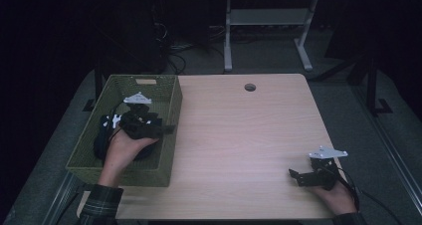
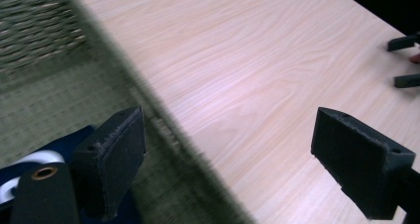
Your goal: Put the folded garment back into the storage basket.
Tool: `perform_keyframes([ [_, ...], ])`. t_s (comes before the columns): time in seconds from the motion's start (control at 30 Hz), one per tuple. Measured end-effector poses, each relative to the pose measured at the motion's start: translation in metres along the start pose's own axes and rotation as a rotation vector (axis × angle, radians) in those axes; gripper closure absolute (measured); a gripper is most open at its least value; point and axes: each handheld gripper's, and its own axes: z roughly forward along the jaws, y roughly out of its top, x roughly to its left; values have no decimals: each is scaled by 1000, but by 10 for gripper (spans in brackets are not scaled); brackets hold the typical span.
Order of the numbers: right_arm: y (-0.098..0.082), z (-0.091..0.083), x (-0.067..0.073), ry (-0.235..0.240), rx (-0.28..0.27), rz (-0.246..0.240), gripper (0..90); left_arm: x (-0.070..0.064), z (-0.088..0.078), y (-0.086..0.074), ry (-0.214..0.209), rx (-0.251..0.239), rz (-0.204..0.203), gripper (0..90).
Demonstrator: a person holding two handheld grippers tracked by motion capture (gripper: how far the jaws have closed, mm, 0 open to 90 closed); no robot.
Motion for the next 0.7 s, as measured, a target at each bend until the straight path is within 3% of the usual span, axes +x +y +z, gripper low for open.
perform_keyframes([
  [0.37,0,0,0,1,-1,0,23,-37,26,6,-72,-30,47,133],
  [0.53,0,0,0,1,0,0,23,-50,39,7,-102,-20,72,133],
  [0.7,0,0,0,1,-1,-1,22,-61,51,6,-107,-24,85,133],
])
